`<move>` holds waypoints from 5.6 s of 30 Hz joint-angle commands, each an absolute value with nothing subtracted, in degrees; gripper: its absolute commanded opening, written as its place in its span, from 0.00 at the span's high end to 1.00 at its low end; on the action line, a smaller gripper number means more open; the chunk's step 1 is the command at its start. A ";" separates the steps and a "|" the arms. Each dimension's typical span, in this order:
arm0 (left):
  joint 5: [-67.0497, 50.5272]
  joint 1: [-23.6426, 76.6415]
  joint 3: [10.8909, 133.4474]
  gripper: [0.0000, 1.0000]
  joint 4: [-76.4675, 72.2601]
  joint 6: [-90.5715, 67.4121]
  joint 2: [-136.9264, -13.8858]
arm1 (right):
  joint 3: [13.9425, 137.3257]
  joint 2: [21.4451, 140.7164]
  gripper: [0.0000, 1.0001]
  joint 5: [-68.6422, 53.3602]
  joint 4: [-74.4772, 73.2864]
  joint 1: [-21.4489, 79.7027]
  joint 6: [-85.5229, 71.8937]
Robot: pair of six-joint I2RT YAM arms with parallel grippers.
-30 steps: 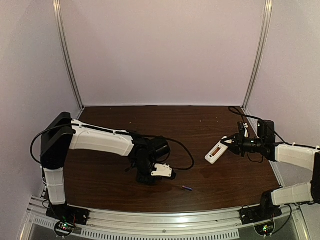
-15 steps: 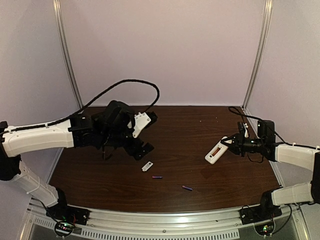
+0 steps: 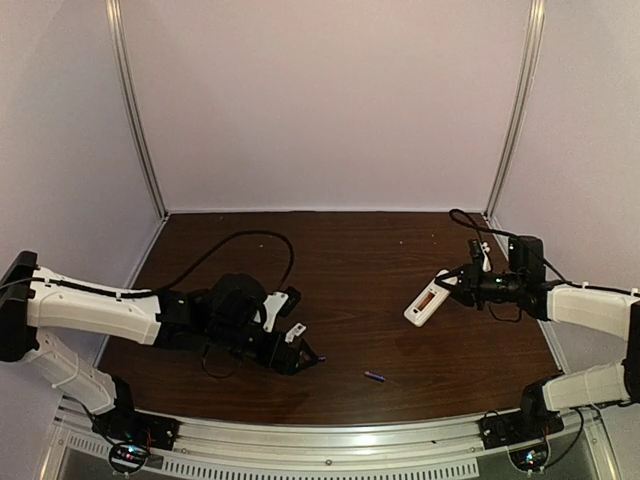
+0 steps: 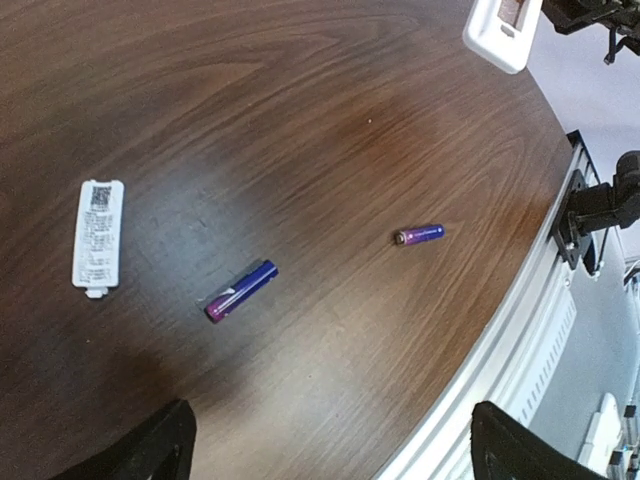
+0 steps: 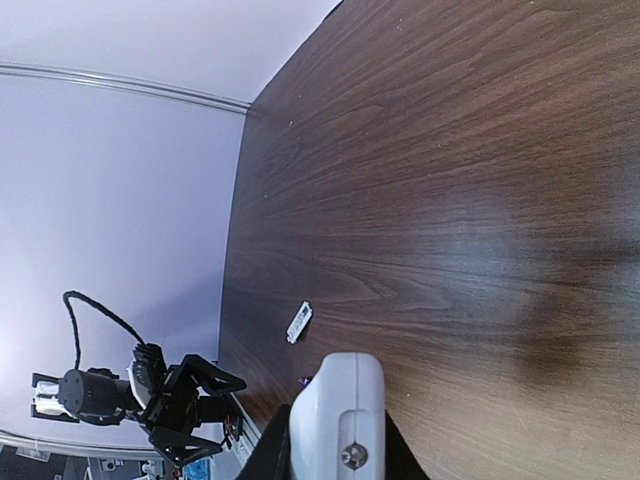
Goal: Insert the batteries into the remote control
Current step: Adjust the battery at the center of the board.
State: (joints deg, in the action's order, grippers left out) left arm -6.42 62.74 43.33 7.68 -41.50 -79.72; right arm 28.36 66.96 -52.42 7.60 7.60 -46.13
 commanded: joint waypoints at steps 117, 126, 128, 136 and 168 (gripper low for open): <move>-7.74 60.73 89.34 0.61 49.70 44.33 -118.85 | 30.92 68.64 1.00 -52.09 10.19 9.32 -45.41; -3.84 62.01 91.05 0.66 49.39 48.09 -121.19 | 30.69 68.64 1.00 -52.25 10.28 9.32 -45.37; -3.53 62.12 91.05 0.68 49.39 48.77 -121.59 | 30.68 68.64 1.00 -52.29 10.21 9.32 -45.36; -2.58 62.92 90.04 0.79 49.48 51.13 -123.17 | 30.61 68.93 1.00 -52.70 10.53 9.06 -45.70; 22.77 64.74 83.69 0.03 35.28 3.87 -93.64 | 31.24 68.47 1.00 -51.48 8.90 8.96 -44.23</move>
